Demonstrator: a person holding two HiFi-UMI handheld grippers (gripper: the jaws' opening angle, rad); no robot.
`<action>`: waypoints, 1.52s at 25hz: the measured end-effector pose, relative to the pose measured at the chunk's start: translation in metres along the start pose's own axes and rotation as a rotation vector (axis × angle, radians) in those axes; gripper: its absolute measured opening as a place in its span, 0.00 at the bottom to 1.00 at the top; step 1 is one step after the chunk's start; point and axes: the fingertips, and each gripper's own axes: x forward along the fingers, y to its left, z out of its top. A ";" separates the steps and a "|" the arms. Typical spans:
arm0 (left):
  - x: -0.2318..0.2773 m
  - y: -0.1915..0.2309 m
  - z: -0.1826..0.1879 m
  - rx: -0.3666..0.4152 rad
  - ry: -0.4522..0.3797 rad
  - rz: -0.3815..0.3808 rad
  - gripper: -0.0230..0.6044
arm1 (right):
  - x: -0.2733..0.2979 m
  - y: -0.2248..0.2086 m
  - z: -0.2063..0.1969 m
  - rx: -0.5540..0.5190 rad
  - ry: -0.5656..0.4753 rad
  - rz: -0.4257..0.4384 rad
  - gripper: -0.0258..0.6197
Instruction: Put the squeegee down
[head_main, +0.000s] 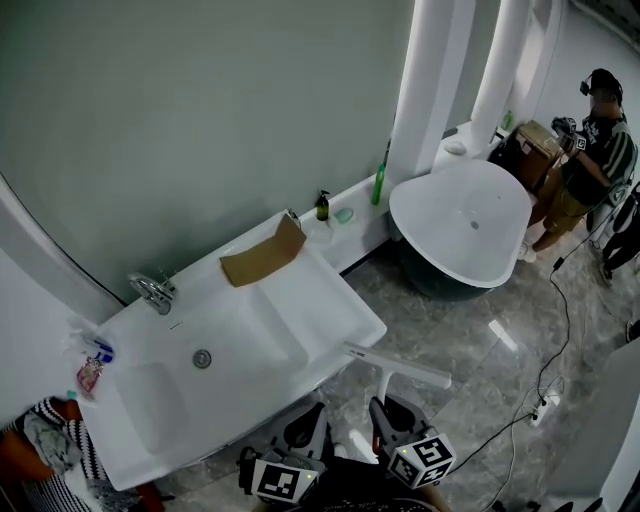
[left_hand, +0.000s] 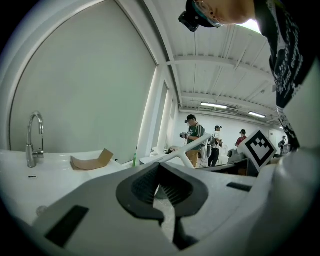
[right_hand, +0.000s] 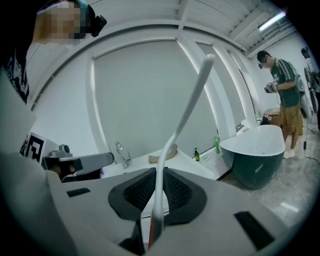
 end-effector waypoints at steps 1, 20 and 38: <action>0.005 0.005 0.003 0.000 0.002 -0.004 0.04 | 0.006 -0.001 0.004 -0.001 0.000 0.000 0.13; 0.039 0.072 0.010 -0.053 0.091 0.048 0.04 | 0.078 -0.007 0.032 0.039 0.025 0.031 0.13; 0.081 0.085 0.039 -0.004 -0.029 0.282 0.04 | 0.137 -0.049 0.072 0.018 0.060 0.229 0.13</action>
